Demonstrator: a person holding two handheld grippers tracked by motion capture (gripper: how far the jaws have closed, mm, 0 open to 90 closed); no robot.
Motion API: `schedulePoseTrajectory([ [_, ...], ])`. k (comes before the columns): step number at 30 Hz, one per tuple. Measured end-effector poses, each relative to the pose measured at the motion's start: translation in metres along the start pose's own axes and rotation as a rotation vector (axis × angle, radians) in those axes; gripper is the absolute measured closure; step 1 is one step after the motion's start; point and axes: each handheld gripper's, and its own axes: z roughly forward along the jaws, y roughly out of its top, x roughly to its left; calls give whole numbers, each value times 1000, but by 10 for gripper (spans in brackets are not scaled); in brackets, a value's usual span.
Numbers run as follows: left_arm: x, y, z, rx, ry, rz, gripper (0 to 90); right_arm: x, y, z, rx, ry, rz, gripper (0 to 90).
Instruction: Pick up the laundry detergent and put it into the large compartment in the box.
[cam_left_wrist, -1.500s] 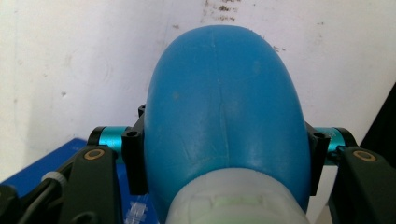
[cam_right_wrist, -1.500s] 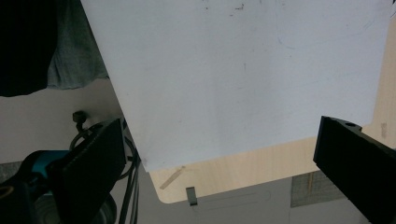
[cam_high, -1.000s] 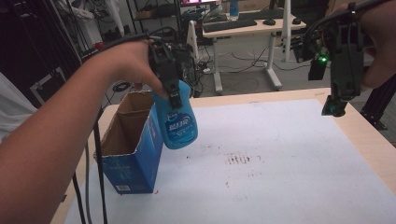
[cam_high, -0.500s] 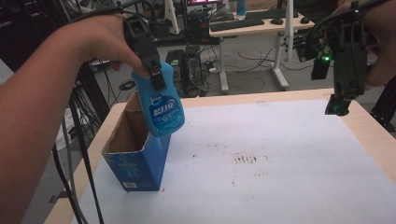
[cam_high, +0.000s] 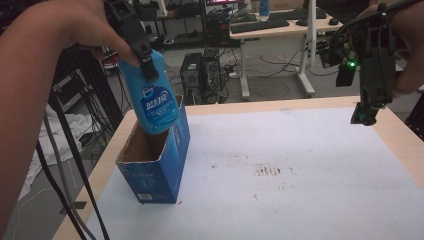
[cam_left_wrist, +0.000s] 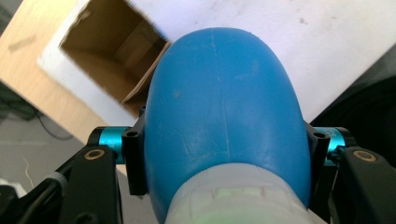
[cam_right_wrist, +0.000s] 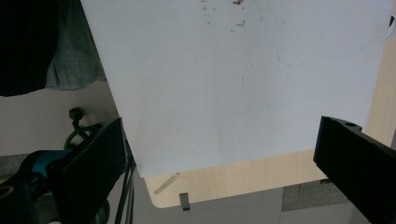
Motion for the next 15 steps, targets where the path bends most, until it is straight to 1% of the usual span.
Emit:
schedulePoseTrajectory([
  [3,8,-5,3,7,15,-42,376,0,1,0,-2,0,3,17],
  [4,8,-5,3,7,15,-42,376,0,1,0,-2,0,3,17],
  [5,15,-9,9,14,14,-63,376,0,4,1,-2,0,1,17],
  [6,17,-9,11,20,12,-69,376,0,5,1,-1,0,0,17],
  [8,20,-10,16,33,15,-66,376,0,6,2,2,-1,-9,17],
  [10,22,-11,22,35,11,-74,376,0,7,2,0,2,-11,17],
  [13,25,-12,26,41,6,-70,376,0,7,2,3,2,-7,17],
  [15,27,-13,29,39,2,-74,377,0,6,2,6,1,4,17],
])
